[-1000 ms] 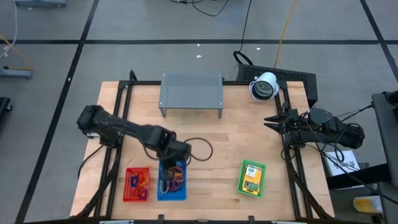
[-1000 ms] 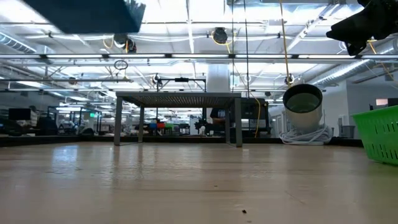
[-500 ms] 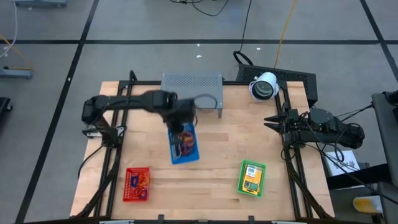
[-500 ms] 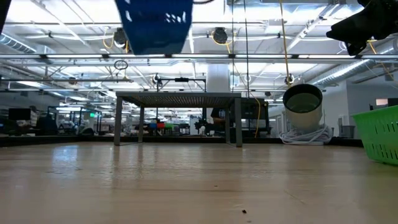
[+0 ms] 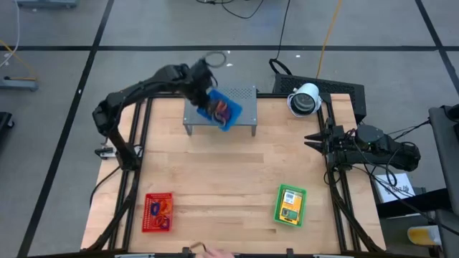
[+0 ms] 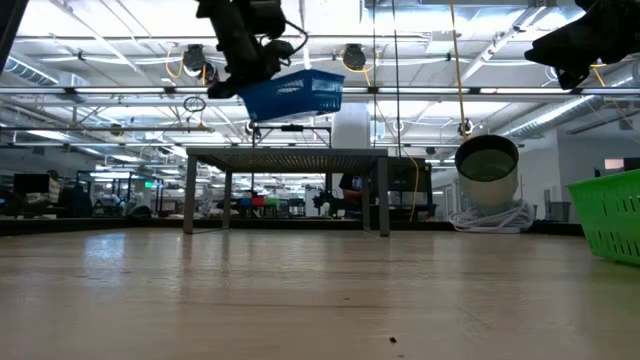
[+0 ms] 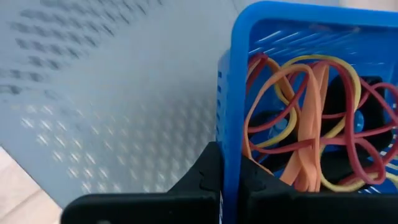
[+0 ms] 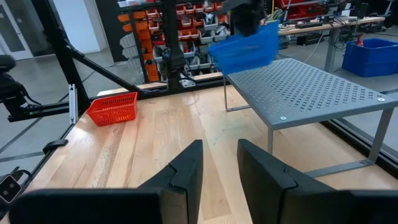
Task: Pick & Place Office Desk Supplies
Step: Put the blue bin on the shelf
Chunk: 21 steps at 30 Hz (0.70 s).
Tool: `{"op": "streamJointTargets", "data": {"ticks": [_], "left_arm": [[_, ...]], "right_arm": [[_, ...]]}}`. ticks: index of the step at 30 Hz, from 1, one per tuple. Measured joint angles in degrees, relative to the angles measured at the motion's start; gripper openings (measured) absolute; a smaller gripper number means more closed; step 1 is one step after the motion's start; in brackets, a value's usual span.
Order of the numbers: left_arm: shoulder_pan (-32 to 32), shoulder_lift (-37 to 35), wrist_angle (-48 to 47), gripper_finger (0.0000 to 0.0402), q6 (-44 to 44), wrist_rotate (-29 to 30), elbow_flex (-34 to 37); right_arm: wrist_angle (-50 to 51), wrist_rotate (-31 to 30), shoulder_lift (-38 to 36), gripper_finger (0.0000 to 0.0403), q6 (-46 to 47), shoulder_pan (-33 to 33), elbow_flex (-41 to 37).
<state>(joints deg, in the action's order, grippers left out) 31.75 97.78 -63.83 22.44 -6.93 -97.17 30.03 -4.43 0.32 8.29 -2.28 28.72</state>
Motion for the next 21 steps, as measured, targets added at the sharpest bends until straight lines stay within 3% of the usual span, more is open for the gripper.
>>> {"op": "streamJointTargets", "data": {"ticks": [8,21], "left_arm": [[7.53,0.23,8.17,0.0000,8.80,-0.13,0.00],[15.13,3.89,7.94,0.0000,14.68,-0.47,-0.02]], "right_arm": [[0.00,0.00,0.00,0.0089,0.00,0.01,0.00],[0.01,0.00,0.00,0.0089,0.00,0.01,-0.01]]}}
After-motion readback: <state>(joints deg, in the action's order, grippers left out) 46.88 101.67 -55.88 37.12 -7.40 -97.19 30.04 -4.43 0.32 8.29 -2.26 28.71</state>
